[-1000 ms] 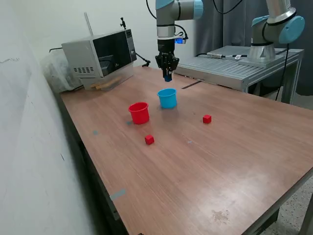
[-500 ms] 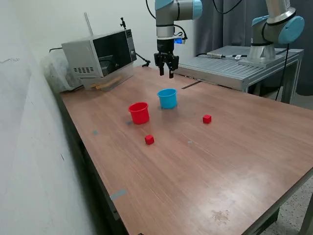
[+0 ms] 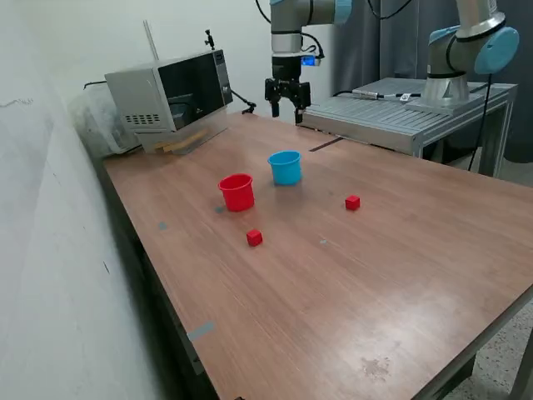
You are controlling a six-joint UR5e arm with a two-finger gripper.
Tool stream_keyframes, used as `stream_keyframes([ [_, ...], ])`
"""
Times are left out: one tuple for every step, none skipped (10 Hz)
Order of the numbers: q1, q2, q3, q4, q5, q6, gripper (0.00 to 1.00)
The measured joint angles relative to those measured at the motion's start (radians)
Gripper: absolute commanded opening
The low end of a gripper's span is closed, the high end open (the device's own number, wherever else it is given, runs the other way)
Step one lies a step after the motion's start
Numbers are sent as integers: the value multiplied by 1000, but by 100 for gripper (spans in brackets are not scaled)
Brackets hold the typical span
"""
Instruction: Place red objects in the red bin, and blue objects in the blue bin.
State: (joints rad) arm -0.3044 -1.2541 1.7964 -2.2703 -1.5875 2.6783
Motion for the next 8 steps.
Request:
stream_keyframes([
  [20, -50, 15, 10, 1, 1, 100],
  [51, -103, 26, 36, 1, 6, 100],
  [94, -155, 34, 78, 0, 14, 100],
  [147, -199, 39, 122, -1, 24, 100],
  [205, -233, 45, 155, 0, 42, 100],
  [260, -254, 48, 178, 1, 72, 100],
  [305, -259, 51, 189, 3, 105, 100],
  [337, -249, 53, 191, 6, 133, 100],
])
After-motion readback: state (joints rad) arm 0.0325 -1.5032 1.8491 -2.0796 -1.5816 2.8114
